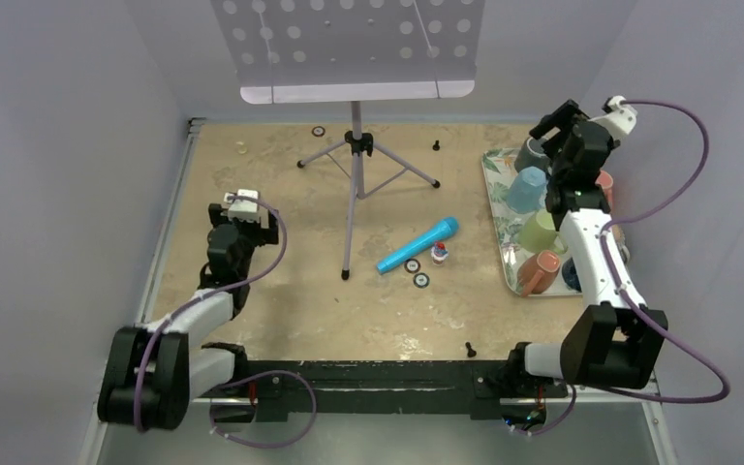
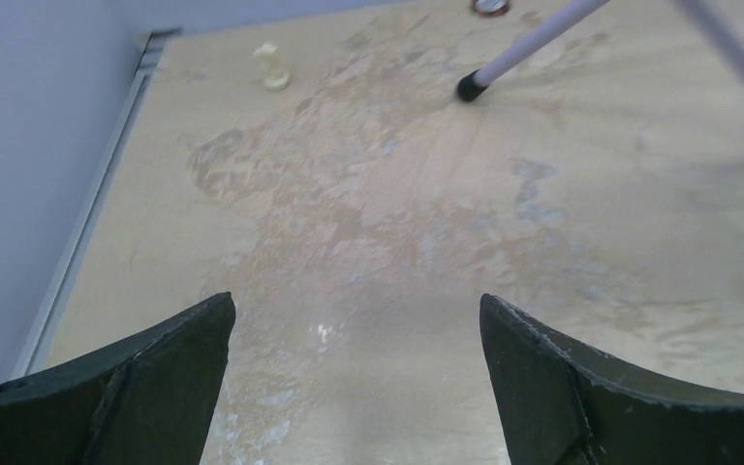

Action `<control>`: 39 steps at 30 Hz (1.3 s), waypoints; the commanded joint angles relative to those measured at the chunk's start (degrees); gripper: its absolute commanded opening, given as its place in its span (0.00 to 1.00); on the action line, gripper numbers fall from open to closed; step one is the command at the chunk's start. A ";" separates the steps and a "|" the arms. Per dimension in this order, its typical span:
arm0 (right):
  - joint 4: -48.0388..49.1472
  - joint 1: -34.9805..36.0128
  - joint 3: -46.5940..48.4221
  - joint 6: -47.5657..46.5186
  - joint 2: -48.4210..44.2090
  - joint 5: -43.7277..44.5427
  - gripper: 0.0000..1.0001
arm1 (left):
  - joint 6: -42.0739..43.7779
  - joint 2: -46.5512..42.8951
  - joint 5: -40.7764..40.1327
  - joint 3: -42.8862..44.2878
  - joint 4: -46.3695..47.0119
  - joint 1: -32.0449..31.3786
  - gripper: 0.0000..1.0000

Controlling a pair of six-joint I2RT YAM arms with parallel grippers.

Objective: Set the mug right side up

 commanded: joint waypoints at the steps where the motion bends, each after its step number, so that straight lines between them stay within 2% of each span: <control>1: -17.90 -6.16 3.16 12.69 3.68 -3.99 0.82 | 8.79 -14.40 16.53 6.16 -19.33 0.20 1.00; 3: -18.04 -9.39 3.73 14.85 5.54 -8.60 0.78 | 12.89 -16.69 17.88 9.87 -28.40 0.20 1.00; 7: -20.21 -12.76 6.88 15.96 10.51 -13.10 0.78 | 17.75 -14.68 19.77 19.44 -45.31 0.20 1.00; 10: -21.91 -15.26 9.28 17.21 13.99 -17.31 0.79 | 18.55 -14.60 23.13 22.18 -52.13 0.20 1.00; 15: -22.58 -19.00 10.30 21.44 17.81 -23.16 0.77 | 18.82 -14.23 24.25 22.05 -52.84 0.20 0.99; 19: -19.74 -19.61 10.49 20.60 20.48 -25.73 0.72 | 18.93 -14.07 23.71 21.81 -52.35 0.20 0.98; 22: -21.10 -19.52 12.31 17.54 23.18 -27.08 0.73 | 19.07 -14.04 23.56 21.70 -52.19 0.20 0.98; 25: -18.01 -19.06 10.15 16.68 23.56 -30.96 0.75 | 19.20 -13.88 23.52 21.66 -52.08 0.20 0.98; 30: -17.21 -15.20 11.01 14.91 25.07 -31.66 0.75 | 19.44 -13.03 23.05 21.71 -51.70 0.20 0.97; 34: -21.71 -10.46 17.24 11.42 27.88 -26.48 0.76 | 19.53 -12.47 22.90 21.91 -51.71 0.20 0.97; 35: -23.35 -9.32 18.68 9.76 28.15 -23.43 0.80 | 19.62 -12.37 22.92 22.02 -51.93 0.24 0.97; 37: -26.97 -7.20 21.65 5.31 28.37 -15.18 0.94 | 19.75 -12.26 22.98 22.05 -52.17 0.20 0.97; 39: -31.22 -5.25 24.70 0.92 28.98 -6.38 0.98 | 19.92 -12.25 23.20 21.96 -52.26 0.20 0.97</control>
